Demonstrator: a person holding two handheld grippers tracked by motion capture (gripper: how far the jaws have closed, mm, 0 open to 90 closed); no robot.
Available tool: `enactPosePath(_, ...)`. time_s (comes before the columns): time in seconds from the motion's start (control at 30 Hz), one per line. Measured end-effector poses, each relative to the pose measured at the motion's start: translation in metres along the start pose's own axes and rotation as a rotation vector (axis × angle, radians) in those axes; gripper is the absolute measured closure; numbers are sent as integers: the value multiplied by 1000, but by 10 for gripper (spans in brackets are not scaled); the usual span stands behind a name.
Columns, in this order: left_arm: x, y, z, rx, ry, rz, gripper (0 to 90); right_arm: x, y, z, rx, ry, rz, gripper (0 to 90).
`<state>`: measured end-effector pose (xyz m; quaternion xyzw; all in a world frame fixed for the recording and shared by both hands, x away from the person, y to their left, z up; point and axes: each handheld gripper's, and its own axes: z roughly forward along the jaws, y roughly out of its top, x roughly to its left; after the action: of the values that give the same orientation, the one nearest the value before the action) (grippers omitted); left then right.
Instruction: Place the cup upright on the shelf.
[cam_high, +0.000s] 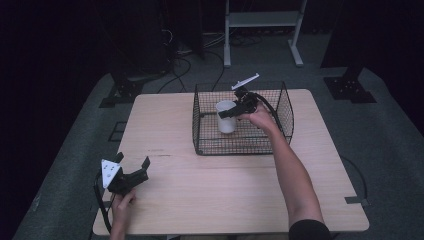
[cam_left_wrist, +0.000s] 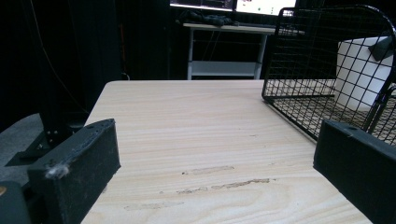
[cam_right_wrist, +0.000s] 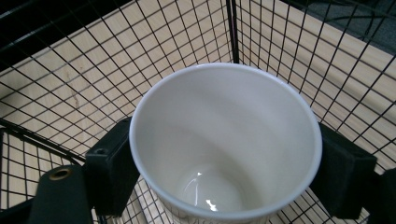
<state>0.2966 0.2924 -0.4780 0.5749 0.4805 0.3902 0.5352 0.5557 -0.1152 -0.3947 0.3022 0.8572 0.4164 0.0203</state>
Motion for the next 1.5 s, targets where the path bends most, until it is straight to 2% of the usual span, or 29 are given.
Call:
enactPosePath(0.43,0,0,0,1,0,1,0,1,-5,5,24,-6,-13,190)
enactPosePath(0.73,0,0,0,1,-1,4,0,-1,-12,3,12,-14,-9,190)
enactPosePath(1.23,-1,0,0,2,0,9,0,2,-12,0,41,-10,-22,182)
enactPosePath(1.5,-1,0,0,2,-1,10,0,5,-11,-1,33,2,-29,167)
